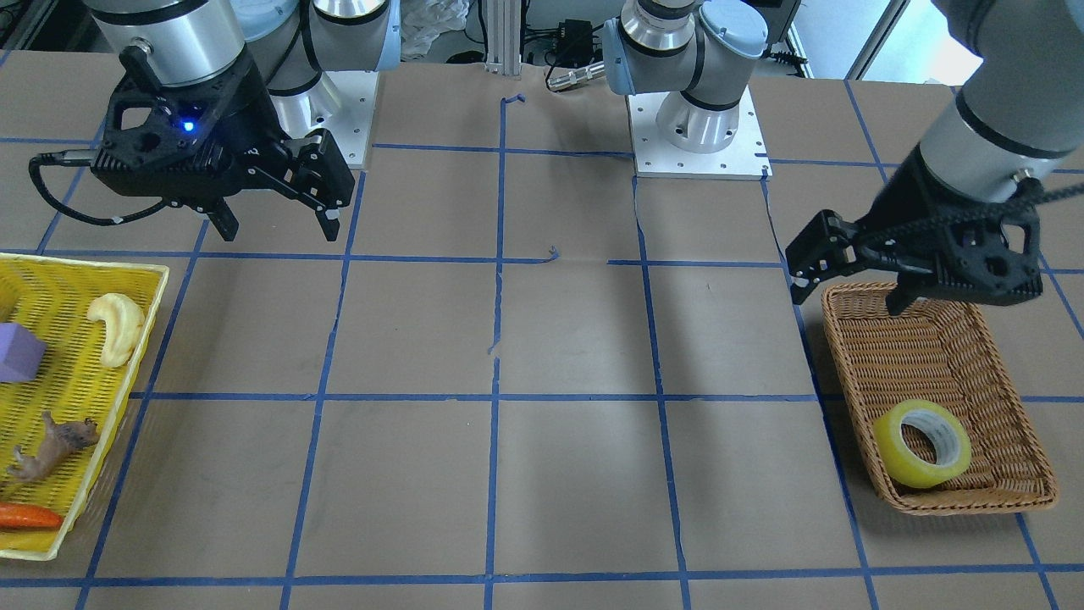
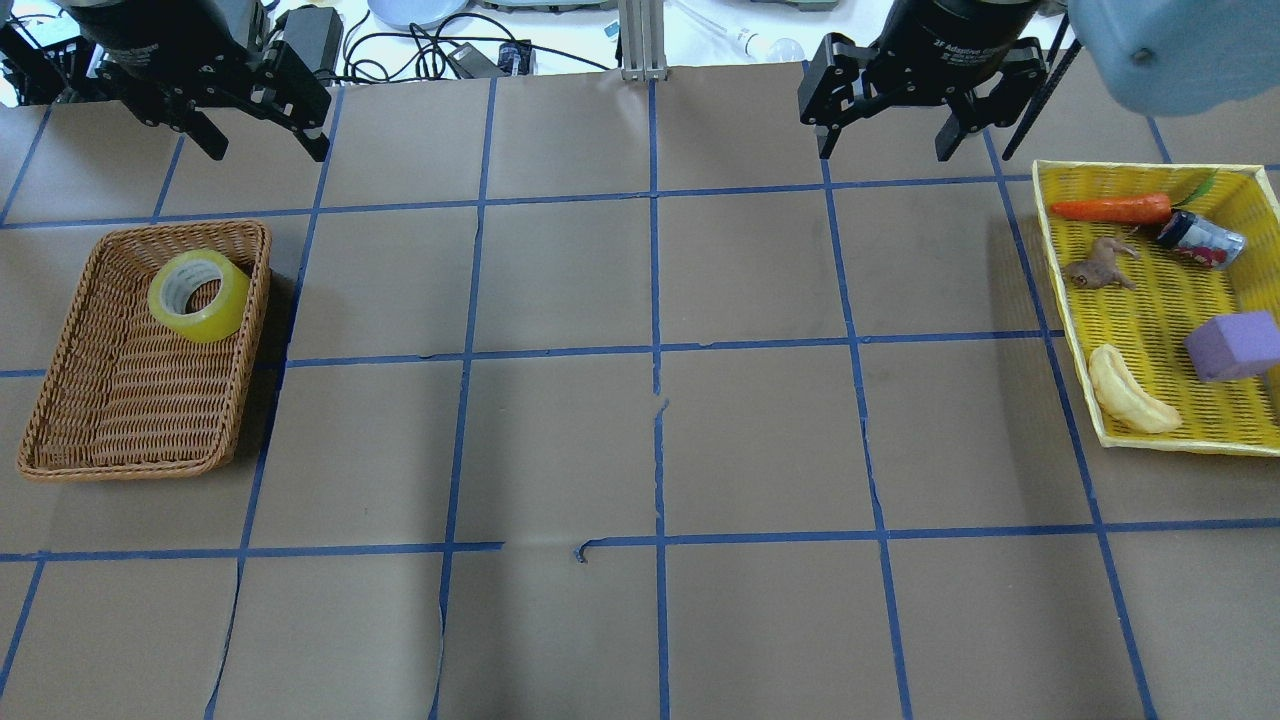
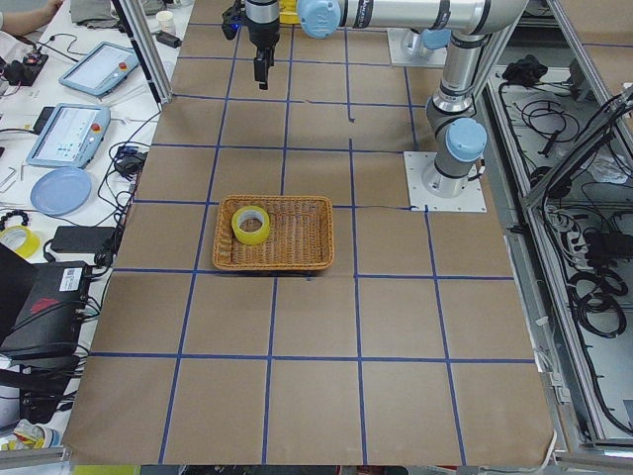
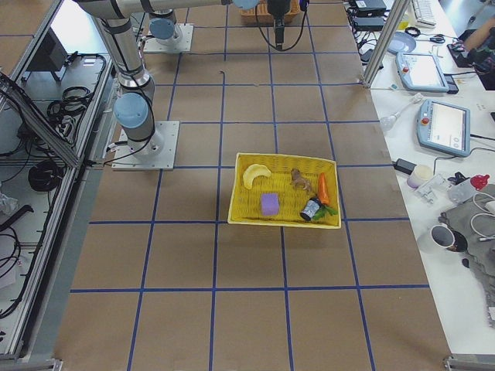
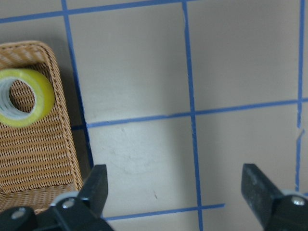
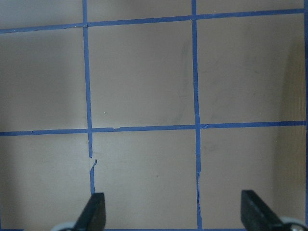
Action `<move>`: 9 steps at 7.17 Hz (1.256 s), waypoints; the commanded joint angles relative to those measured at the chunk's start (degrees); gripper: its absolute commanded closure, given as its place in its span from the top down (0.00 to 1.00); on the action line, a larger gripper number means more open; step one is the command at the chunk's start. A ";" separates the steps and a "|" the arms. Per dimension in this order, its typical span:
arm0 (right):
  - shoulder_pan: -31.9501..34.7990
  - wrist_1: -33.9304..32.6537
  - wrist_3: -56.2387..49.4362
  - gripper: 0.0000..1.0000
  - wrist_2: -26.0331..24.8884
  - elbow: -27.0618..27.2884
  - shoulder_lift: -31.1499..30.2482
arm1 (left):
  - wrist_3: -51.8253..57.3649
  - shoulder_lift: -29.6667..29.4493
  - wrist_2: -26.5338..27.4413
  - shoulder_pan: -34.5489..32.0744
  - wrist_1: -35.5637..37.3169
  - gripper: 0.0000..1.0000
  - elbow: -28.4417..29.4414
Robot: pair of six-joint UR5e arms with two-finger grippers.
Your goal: Transfer tape with both arms
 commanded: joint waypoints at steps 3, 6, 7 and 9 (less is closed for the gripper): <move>-0.09 0.63 -0.62 1.00 -0.52 -0.09 -0.09 | -0.01 1.88 0.35 -0.80 0.08 1.00 -1.68; 0.00 0.64 -2.30 1.00 -4.75 -0.09 -0.35 | 0.00 1.54 0.18 -0.80 0.26 1.00 -1.68; 0.00 0.47 -2.21 1.00 -4.75 -0.09 -0.35 | -0.18 0.84 0.35 -0.89 0.34 1.00 -1.42; 0.00 0.29 -2.21 1.00 -4.75 -0.09 -0.35 | -3.58 0.39 1.40 -4.55 0.87 1.00 -1.42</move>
